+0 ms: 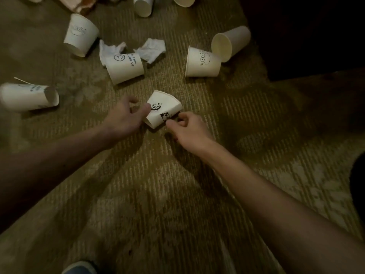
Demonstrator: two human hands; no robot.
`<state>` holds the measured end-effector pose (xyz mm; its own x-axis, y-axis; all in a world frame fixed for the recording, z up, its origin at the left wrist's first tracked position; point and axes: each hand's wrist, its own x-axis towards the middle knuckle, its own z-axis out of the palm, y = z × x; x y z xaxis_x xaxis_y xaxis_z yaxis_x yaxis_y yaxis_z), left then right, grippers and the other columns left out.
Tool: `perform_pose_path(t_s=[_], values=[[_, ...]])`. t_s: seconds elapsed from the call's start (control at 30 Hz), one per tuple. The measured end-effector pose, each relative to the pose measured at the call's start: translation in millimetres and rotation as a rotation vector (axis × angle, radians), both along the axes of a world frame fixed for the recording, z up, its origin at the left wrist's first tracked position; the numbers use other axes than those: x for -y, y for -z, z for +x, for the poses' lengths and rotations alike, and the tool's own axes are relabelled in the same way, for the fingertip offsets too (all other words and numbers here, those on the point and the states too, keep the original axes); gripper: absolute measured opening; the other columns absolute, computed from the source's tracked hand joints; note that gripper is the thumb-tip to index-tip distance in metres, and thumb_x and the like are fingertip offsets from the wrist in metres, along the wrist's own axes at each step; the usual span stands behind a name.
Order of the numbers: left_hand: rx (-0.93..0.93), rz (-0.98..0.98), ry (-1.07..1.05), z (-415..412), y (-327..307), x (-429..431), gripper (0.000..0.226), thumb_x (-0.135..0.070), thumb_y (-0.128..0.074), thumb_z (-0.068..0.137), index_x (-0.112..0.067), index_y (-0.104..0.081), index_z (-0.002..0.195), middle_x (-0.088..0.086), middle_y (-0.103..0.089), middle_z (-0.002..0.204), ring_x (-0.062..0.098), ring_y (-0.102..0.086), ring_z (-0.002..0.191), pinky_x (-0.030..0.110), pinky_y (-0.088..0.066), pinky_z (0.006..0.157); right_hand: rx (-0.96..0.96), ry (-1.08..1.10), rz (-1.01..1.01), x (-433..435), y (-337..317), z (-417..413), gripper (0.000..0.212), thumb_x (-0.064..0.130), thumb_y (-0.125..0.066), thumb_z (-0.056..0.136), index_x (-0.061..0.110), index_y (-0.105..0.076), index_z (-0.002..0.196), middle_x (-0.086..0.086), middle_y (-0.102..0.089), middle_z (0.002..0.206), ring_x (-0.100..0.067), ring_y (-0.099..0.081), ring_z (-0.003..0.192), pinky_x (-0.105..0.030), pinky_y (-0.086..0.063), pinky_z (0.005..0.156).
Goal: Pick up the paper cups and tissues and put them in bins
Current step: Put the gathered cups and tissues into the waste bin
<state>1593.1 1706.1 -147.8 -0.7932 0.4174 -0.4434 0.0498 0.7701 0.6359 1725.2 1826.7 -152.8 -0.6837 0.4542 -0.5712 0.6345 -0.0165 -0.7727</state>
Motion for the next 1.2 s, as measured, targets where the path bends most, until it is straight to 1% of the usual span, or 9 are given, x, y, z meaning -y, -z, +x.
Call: perform_pose_path(t_s=[0.13, 0.27, 0.43, 0.53, 0.63, 0.73, 0.9, 1.1, 1.2], values=[[0.158, 0.035, -0.013, 3, 3, -18, 0.045, -0.041, -0.061, 0.094, -0.009, -0.061, 0.125, 0.01, -0.067, 0.104, 0.018, -0.064, 0.078, 0.031, -0.054, 0.066, -0.023, 0.117, -0.086, -1, 8, -11, 0.054, 0.047, -0.062, 0.09, 0.016, -0.052, 0.132, -0.001, -0.067, 0.111, -0.02, -0.065, 0.101, -0.046, -0.054, 0.092], [0.184, 0.145, 0.094, 21, 0, -33, 0.022, -0.031, -0.057, 0.097, -0.012, -0.068, 0.102, 0.002, -0.069, 0.079, 0.003, -0.062, 0.052, 0.016, -0.046, 0.044, -0.077, 0.278, -0.172, -6, 14, -13, 0.054, 0.05, -0.068, 0.084, 0.016, -0.052, 0.122, -0.001, -0.067, 0.107, -0.019, -0.068, 0.093, -0.045, -0.058, 0.085], [0.163, 0.119, 0.264, 29, -6, -55, 0.038, -0.038, -0.04, 0.104, -0.015, -0.068, 0.091, 0.004, -0.069, 0.073, 0.009, -0.063, 0.06, 0.022, -0.05, 0.054, -0.182, 0.441, -0.216, -32, 13, -8, 0.05, 0.044, -0.069, 0.086, 0.017, -0.054, 0.126, -0.002, -0.071, 0.105, -0.016, -0.071, 0.087, -0.035, -0.061, 0.066], [0.106, 0.142, 0.2, 26, -9, -77, 0.026, -0.036, -0.043, 0.103, -0.026, -0.062, 0.089, 0.0, -0.067, 0.081, 0.004, -0.062, 0.056, 0.018, -0.048, 0.046, -0.173, 0.489, -0.175, -56, 16, -1, 0.056, 0.046, -0.067, 0.087, 0.017, -0.049, 0.13, 0.001, -0.067, 0.106, -0.014, -0.068, 0.09, -0.036, -0.061, 0.073], [0.024, 0.17, 0.063, 12, -10, -103, 0.015, -0.041, -0.047, 0.101, -0.03, -0.055, 0.105, 0.0, -0.064, 0.103, 0.009, -0.065, 0.079, 0.025, -0.051, 0.058, -0.14, 0.498, -0.232, -70, 21, 12, 0.062, 0.048, -0.065, 0.088, 0.019, -0.043, 0.138, 0.003, -0.064, 0.11, -0.013, -0.067, 0.091, -0.03, -0.059, 0.064], [0.013, 0.169, 0.002, 1, -9, -123, 0.048, -0.048, -0.047, 0.099, -0.025, -0.039, 0.14, -0.001, -0.054, 0.125, 0.013, -0.062, 0.091, 0.024, -0.05, 0.057, -0.231, 0.544, -0.44, -81, 25, 23, 0.052, 0.042, -0.066, 0.09, 0.017, -0.051, 0.133, -0.004, -0.067, 0.116, -0.02, -0.07, 0.096, -0.033, -0.06, 0.064], [0.063, 0.159, -0.003, -3, -5, -148, 0.043, -0.038, -0.047, 0.102, -0.018, -0.045, 0.14, -0.006, -0.055, 0.096, 0.005, -0.056, 0.068, 0.012, -0.041, 0.036, -0.274, 0.541, -0.493, -84, 24, 26, 0.031, 0.038, -0.065, 0.09, 0.019, -0.058, 0.113, -0.007, -0.069, 0.112, -0.025, -0.07, 0.099, -0.04, -0.061, 0.075], [-0.058, 0.14, 0.171, 0, -8, -135, 0.032, -0.028, -0.042, 0.104, -0.016, -0.054, 0.131, -0.009, -0.054, 0.098, 0.004, -0.055, 0.086, 0.018, -0.046, 0.064, -0.32, 0.559, -0.608, -86, 21, 30, 0.052, 0.043, -0.061, 0.092, 0.013, -0.052, 0.133, -0.013, -0.061, 0.127, -0.03, -0.065, 0.109, -0.039, -0.059, 0.077], [-0.154, 0.139, 0.31, 3, -16, -110, 0.026, -0.033, -0.036, 0.106, -0.017, -0.056, 0.114, -0.009, -0.054, 0.094, 0.003, -0.052, 0.082, 0.022, -0.041, 0.064, -0.358, 0.563, -0.747, -86, 21, 36, 0.054, 0.05, -0.055, 0.093, 0.016, -0.051, 0.135, -0.011, -0.062, 0.122, -0.025, -0.066, 0.105, -0.041, -0.058, 0.077]])
